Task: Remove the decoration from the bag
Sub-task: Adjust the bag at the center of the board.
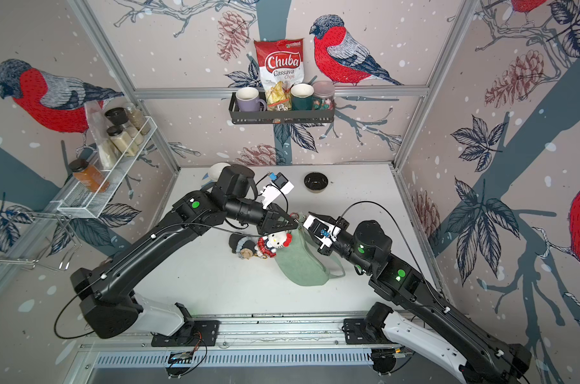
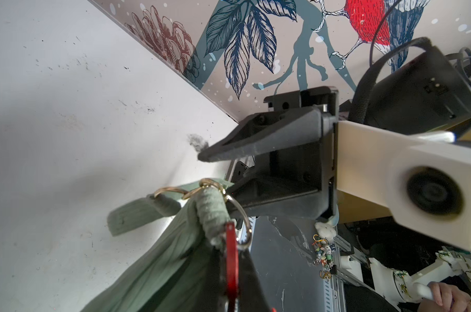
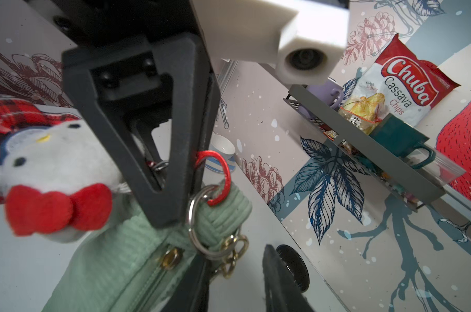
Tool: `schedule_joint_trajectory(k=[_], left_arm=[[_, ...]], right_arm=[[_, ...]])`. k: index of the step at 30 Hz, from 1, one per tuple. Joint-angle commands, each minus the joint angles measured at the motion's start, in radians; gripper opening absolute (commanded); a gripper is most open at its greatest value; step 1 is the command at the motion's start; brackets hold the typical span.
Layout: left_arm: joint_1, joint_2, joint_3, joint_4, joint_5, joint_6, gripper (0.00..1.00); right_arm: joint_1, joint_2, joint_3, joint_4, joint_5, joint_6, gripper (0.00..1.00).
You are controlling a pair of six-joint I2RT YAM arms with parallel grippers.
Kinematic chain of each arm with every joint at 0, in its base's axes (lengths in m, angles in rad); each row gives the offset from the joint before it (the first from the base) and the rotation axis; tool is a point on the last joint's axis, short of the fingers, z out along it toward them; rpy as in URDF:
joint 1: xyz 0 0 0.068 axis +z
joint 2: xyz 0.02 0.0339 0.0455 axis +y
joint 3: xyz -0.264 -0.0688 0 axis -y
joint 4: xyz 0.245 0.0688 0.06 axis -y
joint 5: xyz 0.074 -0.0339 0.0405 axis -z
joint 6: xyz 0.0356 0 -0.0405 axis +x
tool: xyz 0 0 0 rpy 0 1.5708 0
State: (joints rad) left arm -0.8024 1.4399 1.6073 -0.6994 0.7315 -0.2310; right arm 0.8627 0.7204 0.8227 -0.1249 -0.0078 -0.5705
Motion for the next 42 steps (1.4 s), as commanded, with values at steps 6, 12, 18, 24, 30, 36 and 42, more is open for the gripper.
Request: schedule_joint_trajectory(k=[6, 12, 18, 24, 30, 36, 42], left_arm=[[0.002, -0.015, -0.025, 0.000, 0.085, 0.003, 0.04], [0.002, -0.019, -0.035, 0.002, 0.097, -0.003, 0.04], [0.002, -0.016, -0.045, -0.009, 0.105, 0.006, 0.03], [0.003, -0.014, -0.055, -0.003, 0.105, 0.009, 0.03], [0.008, 0.002, -0.062, 0.001, 0.109, 0.006, 0.02], [0.008, 0.004, -0.069, 0.027, 0.124, -0.011, 0.01], [0.011, 0.006, -0.081, 0.025, 0.126, -0.006, 0.00]], right_arm=[[0.018, -0.012, -0.034, 0.116, 0.000, -0.023, 0.37], [0.053, 0.003, -0.031, 0.137, 0.013, -0.038, 0.36], [0.074, -0.015, -0.035, 0.159, 0.028, -0.034, 0.27], [0.084, -0.042, -0.044, 0.156, 0.043, -0.037, 0.21], [0.090, -0.069, -0.046, 0.128, 0.052, -0.037, 0.26], [0.092, -0.076, -0.050, 0.135, 0.051, -0.041, 0.30], [0.103, -0.090, -0.050, 0.111, 0.033, -0.042, 0.42]])
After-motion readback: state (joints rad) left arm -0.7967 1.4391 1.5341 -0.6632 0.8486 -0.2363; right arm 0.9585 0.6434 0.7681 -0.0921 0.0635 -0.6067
